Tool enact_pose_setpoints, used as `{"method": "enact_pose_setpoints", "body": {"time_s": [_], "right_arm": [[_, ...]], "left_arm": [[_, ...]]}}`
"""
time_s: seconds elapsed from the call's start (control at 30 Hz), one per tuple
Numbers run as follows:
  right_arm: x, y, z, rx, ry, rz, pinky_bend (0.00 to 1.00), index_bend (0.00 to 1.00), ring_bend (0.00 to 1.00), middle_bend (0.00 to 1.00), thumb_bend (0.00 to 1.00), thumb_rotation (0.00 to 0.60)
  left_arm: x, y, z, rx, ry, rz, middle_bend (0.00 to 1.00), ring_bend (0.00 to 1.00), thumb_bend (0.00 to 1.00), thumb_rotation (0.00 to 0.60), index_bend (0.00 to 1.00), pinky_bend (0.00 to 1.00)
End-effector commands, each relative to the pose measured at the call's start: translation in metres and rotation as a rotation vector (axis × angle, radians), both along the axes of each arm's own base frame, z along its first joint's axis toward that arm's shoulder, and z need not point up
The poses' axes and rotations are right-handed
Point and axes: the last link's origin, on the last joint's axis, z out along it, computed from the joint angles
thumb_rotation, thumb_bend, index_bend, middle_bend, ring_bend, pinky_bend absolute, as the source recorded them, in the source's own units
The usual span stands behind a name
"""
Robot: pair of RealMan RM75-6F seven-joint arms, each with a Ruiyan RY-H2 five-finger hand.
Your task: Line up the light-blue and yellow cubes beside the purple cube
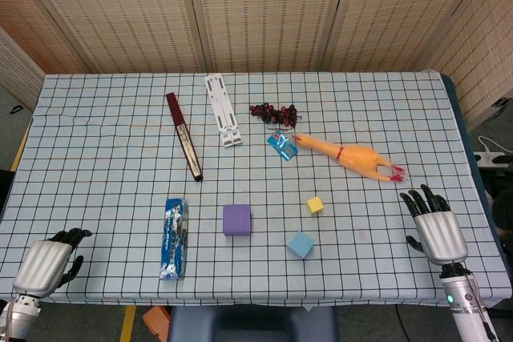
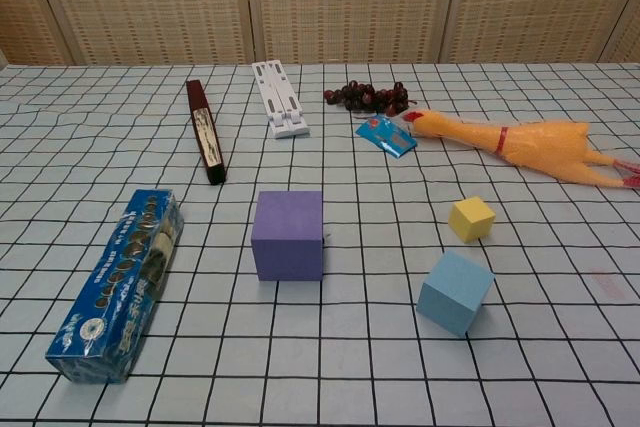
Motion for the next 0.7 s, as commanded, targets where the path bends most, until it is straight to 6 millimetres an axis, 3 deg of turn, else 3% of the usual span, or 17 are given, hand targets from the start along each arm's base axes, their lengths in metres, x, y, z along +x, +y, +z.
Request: {"method": "enact_pose_setpoints", "body": {"time_s": [0.03,0.33,0.43,0.53,0.7], "right_arm": [[0.0,0.0,0.0,0.001,-0.006,0.002,0.24,0.19,0.08,0.19,0.0,0.6],[0.003,0.0,0.0,0.003,-0.065,0.021,0.24,0.22,0.08,0.19,0.0,0.6],[0.004,0.001,-0.002,0.01,-0.093,0.049,0.28,0.27,0.13,0.2,0.0,0.6],[0.008,0.002,-0.001,0.047,-0.134,0.105,0.38,0.32,0.24,0.32,0.0,0.6],[0.019,-0.005,-0.002,0.114,-0.226,0.193,0.66,0.37,0.52,0.62,0.0,0.6]], "left_arm": [[0.0,0.0,0.0,0.0,0.003,-0.001,0.31,0.36,0.47,0.6,0.3,0.65],[-0.001,0.001,-0.001,-0.002,-0.005,-0.001,0.31,0.36,0.47,0.6,0.3,0.65],[-0.001,0.0,0.001,0.0,-0.006,0.002,0.31,0.36,0.47,0.6,0.3,0.65],[0.001,-0.001,0.002,0.007,-0.01,-0.01,0.31,0.36,0.47,0.6,0.3,0.65],[0.001,0.0,0.0,0.005,-0.01,-0.007,0.31,0.36,0.47,0.6,0.3,0.65]]}}
